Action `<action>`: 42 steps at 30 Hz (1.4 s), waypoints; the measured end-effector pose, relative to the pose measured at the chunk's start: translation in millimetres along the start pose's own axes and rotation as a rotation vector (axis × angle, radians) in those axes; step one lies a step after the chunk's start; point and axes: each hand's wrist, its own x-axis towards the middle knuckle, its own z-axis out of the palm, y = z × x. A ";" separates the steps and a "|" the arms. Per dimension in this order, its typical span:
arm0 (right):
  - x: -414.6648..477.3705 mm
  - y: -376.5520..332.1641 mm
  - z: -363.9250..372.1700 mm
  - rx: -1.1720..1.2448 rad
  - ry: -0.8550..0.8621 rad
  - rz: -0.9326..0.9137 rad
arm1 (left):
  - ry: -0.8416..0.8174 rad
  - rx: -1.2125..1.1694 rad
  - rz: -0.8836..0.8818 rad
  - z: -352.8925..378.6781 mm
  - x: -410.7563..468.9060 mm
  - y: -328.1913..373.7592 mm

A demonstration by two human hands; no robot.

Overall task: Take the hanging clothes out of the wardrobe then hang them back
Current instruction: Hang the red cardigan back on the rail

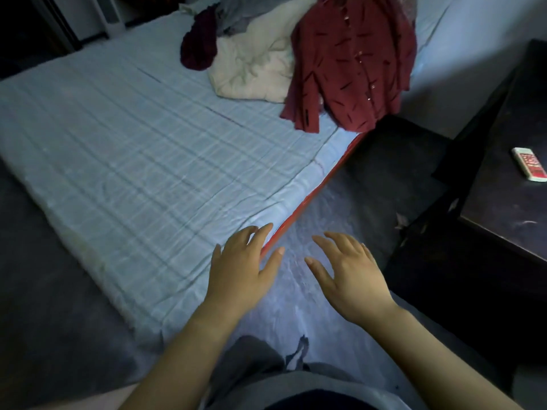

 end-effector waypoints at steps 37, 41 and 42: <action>676.9 406.4 -201.1 0.043 0.165 -0.055 | 0.010 -0.085 0.106 111.4 767.2 211.9; 766.9 422.2 -217.7 0.048 0.103 -0.140 | 0.071 -0.058 0.070 110.5 845.3 209.6; 788.3 425.7 -221.6 0.048 0.095 -0.157 | 0.080 -0.043 0.057 109.5 866.5 208.4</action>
